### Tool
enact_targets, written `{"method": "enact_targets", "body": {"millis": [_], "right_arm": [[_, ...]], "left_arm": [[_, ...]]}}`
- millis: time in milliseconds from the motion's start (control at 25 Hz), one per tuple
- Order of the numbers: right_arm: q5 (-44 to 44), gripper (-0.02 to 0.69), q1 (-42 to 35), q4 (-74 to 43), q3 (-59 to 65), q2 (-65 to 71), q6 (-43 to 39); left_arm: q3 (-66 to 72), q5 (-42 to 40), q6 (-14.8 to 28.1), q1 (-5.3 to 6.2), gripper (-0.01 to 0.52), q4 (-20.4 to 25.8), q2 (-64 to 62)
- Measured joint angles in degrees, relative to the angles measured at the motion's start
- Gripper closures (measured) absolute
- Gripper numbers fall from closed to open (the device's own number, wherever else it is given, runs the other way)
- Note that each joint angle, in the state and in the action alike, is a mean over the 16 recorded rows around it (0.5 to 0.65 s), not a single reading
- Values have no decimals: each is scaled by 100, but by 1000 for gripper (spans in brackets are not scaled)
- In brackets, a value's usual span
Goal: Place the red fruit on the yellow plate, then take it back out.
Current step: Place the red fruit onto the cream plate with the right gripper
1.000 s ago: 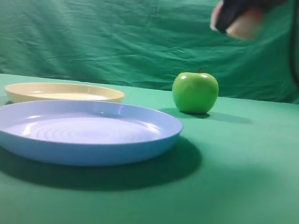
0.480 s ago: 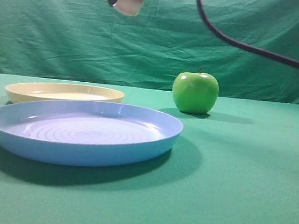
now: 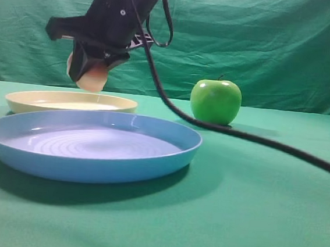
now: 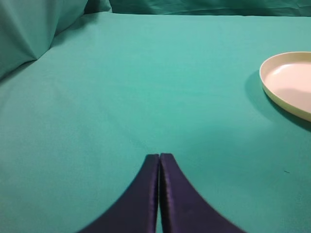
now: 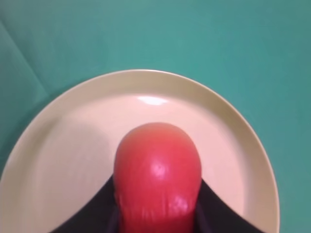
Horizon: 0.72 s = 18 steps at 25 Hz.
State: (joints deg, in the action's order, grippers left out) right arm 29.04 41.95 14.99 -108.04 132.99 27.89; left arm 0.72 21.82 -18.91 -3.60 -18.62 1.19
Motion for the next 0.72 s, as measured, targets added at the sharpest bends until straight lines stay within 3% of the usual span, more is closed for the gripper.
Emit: {"method": "enact_targets", "body": {"millis": [200, 320, 440, 720], "right_arm": [[222, 106, 0, 54, 0, -106, 33], [519, 96, 0, 22, 0, -327, 36], [948, 160, 0, -60, 0, -647, 10], [2261, 433, 0, -423, 0, -1638, -472]], "left_arm": [[0, 0, 0, 0, 514, 0, 0], [0, 0, 0, 0, 514, 0, 0], [0, 0, 0, 0, 514, 0, 0], [0, 0, 0, 0, 514, 0, 0]]}}
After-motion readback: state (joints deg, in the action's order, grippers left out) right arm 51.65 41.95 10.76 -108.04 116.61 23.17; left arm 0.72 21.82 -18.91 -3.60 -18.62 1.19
